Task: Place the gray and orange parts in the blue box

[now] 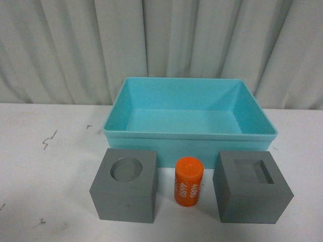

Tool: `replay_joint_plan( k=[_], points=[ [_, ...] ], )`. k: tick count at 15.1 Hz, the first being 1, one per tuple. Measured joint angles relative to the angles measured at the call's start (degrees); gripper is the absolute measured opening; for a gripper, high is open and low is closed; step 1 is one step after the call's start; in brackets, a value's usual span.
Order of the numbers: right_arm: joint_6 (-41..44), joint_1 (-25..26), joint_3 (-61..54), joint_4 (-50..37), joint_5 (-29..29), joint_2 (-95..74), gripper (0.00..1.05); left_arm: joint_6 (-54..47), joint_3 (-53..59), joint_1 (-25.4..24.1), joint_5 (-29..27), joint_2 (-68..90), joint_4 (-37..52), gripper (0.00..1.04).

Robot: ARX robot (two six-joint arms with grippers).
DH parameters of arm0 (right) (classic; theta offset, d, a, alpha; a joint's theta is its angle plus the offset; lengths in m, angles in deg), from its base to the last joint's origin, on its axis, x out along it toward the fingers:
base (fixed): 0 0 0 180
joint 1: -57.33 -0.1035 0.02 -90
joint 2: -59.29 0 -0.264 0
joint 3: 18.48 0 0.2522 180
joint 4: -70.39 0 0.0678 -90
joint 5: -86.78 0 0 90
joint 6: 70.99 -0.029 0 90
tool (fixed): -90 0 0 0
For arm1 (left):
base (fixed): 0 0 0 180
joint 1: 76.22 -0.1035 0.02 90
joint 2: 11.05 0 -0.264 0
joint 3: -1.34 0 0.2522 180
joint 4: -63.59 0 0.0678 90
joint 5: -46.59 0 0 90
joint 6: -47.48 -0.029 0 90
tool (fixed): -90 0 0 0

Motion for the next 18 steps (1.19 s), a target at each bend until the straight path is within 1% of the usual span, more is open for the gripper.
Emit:
replay_joint_plan(
  k=[18],
  points=[
    [0.0, 0.0, 0.0, 0.0, 0.0, 0.0, 0.98, 0.0, 0.0, 0.0, 0.0, 0.0, 0.0, 0.98]
  ],
)
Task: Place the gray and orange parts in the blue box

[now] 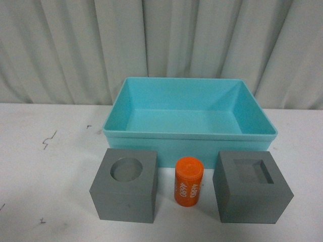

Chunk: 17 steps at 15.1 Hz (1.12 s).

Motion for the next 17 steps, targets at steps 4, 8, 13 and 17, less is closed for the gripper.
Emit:
replay_joint_plan(
  k=[4, 8, 13, 17],
  points=[
    [0.0, 0.0, 0.0, 0.0, 0.0, 0.0, 0.98, 0.0, 0.0, 0.0, 0.0, 0.0, 0.0, 0.98],
    [0.0, 0.0, 0.0, 0.0, 0.0, 0.0, 0.98, 0.0, 0.0, 0.0, 0.0, 0.0, 0.0, 0.98],
    [0.0, 0.0, 0.0, 0.0, 0.0, 0.0, 0.98, 0.0, 0.0, 0.0, 0.0, 0.0, 0.0, 0.98],
    [0.0, 0.0, 0.0, 0.0, 0.0, 0.0, 0.98, 0.0, 0.0, 0.0, 0.0, 0.0, 0.0, 0.98]
  ],
)
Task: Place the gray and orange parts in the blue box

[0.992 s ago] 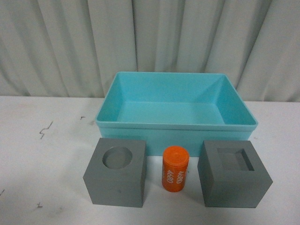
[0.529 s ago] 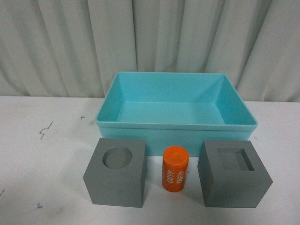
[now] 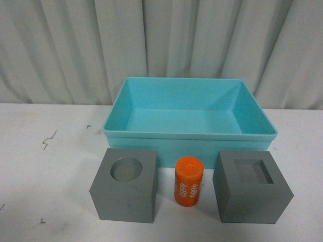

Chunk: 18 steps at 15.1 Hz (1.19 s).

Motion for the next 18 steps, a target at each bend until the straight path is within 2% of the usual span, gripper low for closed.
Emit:
replay_joint_plan(
  k=[6, 7, 8, 10, 14, 16, 18],
  points=[
    [0.0, 0.0, 0.0, 0.0, 0.0, 0.0, 0.98, 0.0, 0.0, 0.0, 0.0, 0.0, 0.0, 0.98],
    [-0.8, -0.7, 0.5, 2.4, 2.5, -0.5, 0.98, 0.0, 0.0, 0.0, 0.0, 0.0, 0.0, 0.98],
    [-4.2, -3.6, 2.7, 6.1, 11.2, -7.1, 0.98, 0.0, 0.0, 0.0, 0.0, 0.0, 0.0, 0.98],
    [-6.3, 0.1, 4.2, -0.7, 12.3, -14.9, 0.98, 0.0, 0.0, 0.0, 0.0, 0.0, 0.0, 0.98],
    [-6.6, 0.5, 15.4, -20.2, 7.0, -43.7, 0.98, 0.0, 0.0, 0.0, 0.0, 0.0, 0.0, 0.98],
    [-6.0, -0.3, 26.4, -15.5, 1.5, -60.8, 0.98, 0.0, 0.0, 0.0, 0.0, 0.0, 0.0, 0.98],
    [-6.4, -0.4, 33.9, -10.2, -2.2, -70.0, 0.98, 0.0, 0.0, 0.0, 0.0, 0.0, 0.0, 0.98]
  ],
)
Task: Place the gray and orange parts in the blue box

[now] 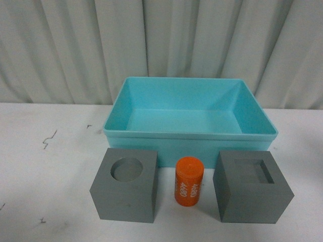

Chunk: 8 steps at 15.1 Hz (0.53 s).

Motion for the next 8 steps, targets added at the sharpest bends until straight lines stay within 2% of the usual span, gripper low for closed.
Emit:
replay_joint_plan(
  k=[2, 5, 8],
  points=[
    [-0.3, 0.0, 6.3, 5.3, -3.0, -6.5, 0.98, 0.0, 0.0, 0.0, 0.0, 0.0, 0.0, 0.98],
    [-0.2, 0.1, 13.4, 12.9, -4.3, -15.3, 0.98, 0.0, 0.0, 0.0, 0.0, 0.0, 0.0, 0.98],
    [-0.2, -0.5, 15.2, 19.6, -9.4, -22.2, 0.98, 0.0, 0.0, 0.0, 0.0, 0.0, 0.0, 0.98]
  ],
)
